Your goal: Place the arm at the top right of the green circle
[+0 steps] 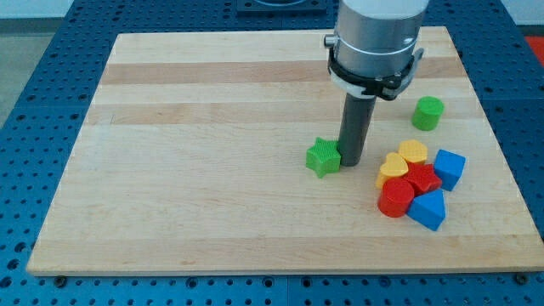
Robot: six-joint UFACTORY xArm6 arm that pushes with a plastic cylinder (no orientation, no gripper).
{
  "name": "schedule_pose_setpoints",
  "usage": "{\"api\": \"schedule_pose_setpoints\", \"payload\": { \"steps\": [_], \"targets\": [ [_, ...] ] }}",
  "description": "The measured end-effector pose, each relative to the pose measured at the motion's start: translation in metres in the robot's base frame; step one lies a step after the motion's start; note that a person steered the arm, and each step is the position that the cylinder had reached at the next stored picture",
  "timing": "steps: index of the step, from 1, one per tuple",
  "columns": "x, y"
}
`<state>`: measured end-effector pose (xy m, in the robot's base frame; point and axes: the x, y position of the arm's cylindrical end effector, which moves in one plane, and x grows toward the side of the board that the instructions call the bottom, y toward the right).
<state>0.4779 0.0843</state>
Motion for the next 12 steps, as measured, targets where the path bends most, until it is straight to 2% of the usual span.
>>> {"api": "schedule_pose_setpoints", "payload": {
  "steps": [1, 2, 3, 4, 5, 6, 7, 9, 10, 12],
  "targets": [
    [-0.049, 0.000],
    [-0.160, 0.004],
    [-0.257, 0.037],
    [-0.273, 0.112],
    [-0.228, 0.206],
    [-0.225, 0.213],
    [-0.150, 0.244],
    [-0.148, 0.242],
    [-0.150, 0.217],
    [-0.105, 0.205]
  ]
}}
